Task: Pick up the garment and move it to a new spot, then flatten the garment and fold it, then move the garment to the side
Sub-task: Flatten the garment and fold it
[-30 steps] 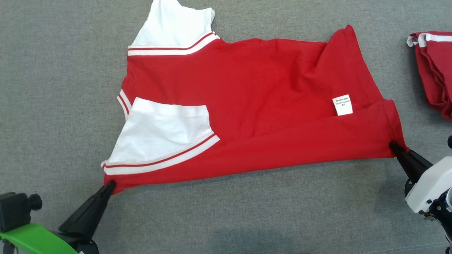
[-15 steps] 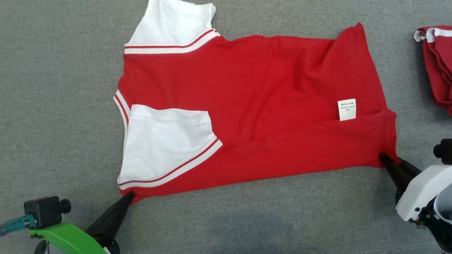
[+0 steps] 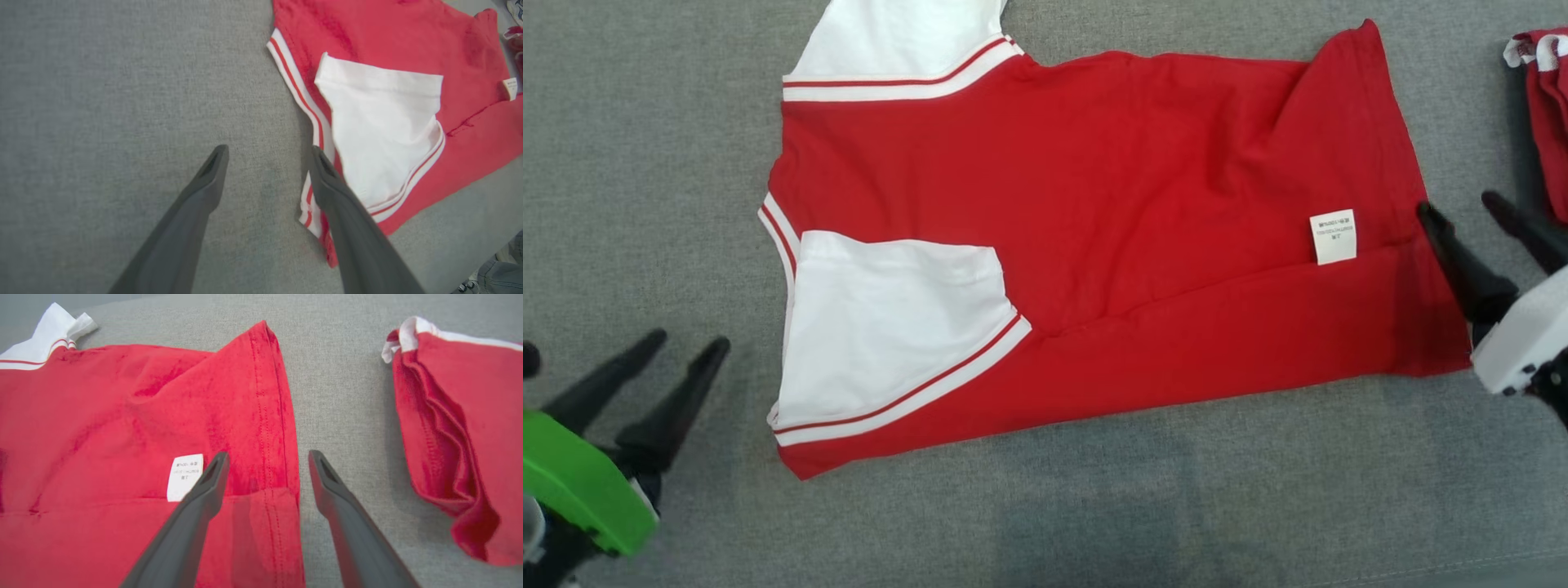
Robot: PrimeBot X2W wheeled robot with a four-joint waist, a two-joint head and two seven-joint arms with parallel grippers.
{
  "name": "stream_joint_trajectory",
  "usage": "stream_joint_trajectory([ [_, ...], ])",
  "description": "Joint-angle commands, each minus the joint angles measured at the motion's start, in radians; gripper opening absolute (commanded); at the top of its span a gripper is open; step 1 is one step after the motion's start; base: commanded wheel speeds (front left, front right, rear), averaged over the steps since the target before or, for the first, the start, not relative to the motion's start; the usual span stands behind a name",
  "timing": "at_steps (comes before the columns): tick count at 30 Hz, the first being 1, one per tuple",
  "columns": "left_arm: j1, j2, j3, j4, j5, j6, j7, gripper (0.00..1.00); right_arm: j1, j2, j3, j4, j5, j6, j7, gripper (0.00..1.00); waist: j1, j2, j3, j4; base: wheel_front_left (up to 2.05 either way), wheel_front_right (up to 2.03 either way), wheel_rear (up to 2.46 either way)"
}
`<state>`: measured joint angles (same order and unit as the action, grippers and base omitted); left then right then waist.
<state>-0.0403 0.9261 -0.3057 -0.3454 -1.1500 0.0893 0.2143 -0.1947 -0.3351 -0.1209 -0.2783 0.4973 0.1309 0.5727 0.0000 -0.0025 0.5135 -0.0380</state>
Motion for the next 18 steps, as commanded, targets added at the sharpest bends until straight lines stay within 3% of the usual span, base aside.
stream_joint_trajectory([
  [1, -0.038, 0.012, 0.012, -0.006, -0.001, -0.001, 0.011, 1.00, -0.038, -0.010, 0.004, -0.007, -0.011, 0.000, 0.010, 1.00, 0.0000, 0.0025, 0.047, -0.005, 0.00, 0.00, 0.00],
  [6, -0.287, 0.046, 0.035, 0.006, -0.073, -0.053, 0.150, 1.00, -0.279, -0.012, 0.059, 0.043, -0.059, 0.000, 0.074, 1.00, 0.0000, 0.0025, 0.136, -0.010, 0.00, 0.00, 0.00],
  [12, -0.646, -0.032, -0.032, 0.163, -0.115, -0.052, 0.346, 1.00, -0.524, 0.005, 0.137, 0.186, -0.096, 0.000, 0.111, 1.00, 0.0000, 0.0025, 0.204, -0.038, 0.00, 0.00, 0.00],
  [18, -0.910, -0.114, -0.117, 0.330, -0.090, -0.039, 0.491, 1.00, -0.613, -0.010, 0.190, 0.273, -0.095, 0.000, 0.160, 1.00, 0.0000, 0.0025, 0.229, -0.070, 0.00, 0.00, 0.00],
])
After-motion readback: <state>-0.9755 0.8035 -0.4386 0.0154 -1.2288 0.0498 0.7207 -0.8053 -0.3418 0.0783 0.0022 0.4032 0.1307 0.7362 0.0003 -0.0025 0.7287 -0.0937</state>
